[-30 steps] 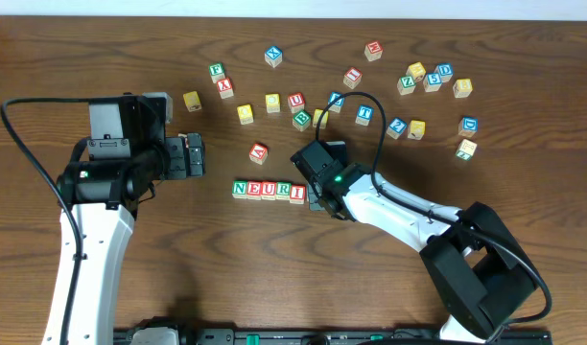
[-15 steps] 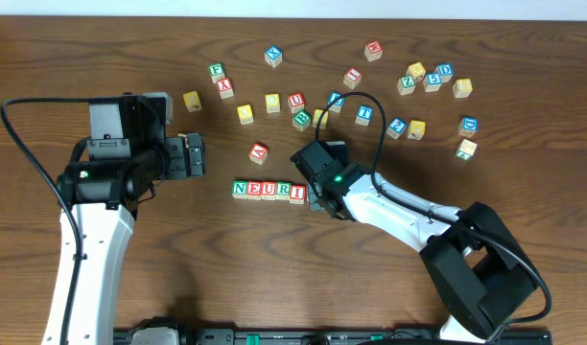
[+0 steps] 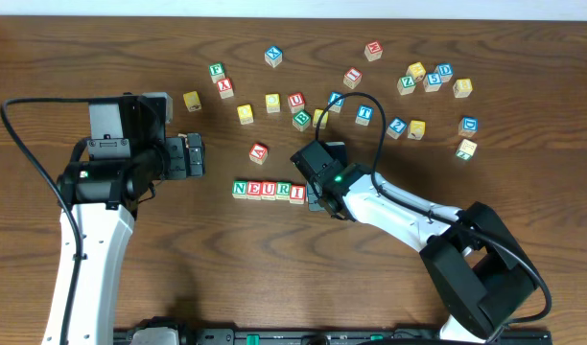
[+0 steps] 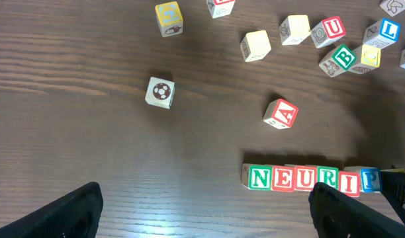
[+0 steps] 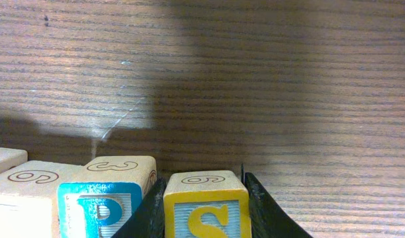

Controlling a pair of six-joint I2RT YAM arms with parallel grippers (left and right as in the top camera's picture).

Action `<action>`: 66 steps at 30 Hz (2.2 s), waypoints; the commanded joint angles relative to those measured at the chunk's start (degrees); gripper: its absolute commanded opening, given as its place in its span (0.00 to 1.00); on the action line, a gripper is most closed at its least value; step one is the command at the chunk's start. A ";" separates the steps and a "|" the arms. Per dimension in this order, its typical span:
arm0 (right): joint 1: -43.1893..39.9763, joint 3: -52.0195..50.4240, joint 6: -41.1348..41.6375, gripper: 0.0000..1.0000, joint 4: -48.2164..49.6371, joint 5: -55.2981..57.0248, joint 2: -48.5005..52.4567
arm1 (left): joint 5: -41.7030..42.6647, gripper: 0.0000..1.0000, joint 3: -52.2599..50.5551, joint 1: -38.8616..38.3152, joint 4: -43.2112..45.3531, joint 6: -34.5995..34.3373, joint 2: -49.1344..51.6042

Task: Spell out NEURIPS
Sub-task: 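Lower the S block beside the P block at the row's end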

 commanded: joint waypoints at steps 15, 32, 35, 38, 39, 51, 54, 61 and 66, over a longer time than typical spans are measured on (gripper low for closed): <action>0.35 0.13 0.81 0.17 0.74 -0.52 0.17 | -0.37 0.98 1.29 0.26 -0.02 0.59 -0.13; 0.35 -0.13 0.83 0.18 1.64 3.39 0.74 | -0.37 0.98 1.29 0.26 -0.02 0.59 -0.13; 0.35 -0.17 0.83 0.24 1.64 3.39 1.20 | -0.37 0.98 1.27 0.26 -0.02 0.59 -0.13; 0.35 -0.22 0.83 0.30 1.66 3.39 1.29 | -0.37 0.98 1.29 0.26 -0.02 0.59 -0.13; 0.35 -0.22 0.83 0.31 1.66 3.39 1.29 | -0.37 0.98 1.29 0.26 -0.02 0.59 -0.13; 0.35 -0.22 0.81 0.38 1.62 3.41 1.29 | -0.37 0.98 1.29 0.26 -0.02 0.59 -0.13; 0.33 -0.22 0.81 0.38 1.62 3.41 1.29 | -0.37 0.98 1.29 0.26 -0.02 0.59 -0.13; 0.33 -0.22 0.81 0.39 2.51 5.01 1.29 | -0.37 0.98 1.29 0.26 -0.02 0.59 -0.13; 0.26 -0.20 0.55 0.43 4.85 7.32 1.27 | -0.37 0.98 1.29 0.26 -0.02 0.59 -0.13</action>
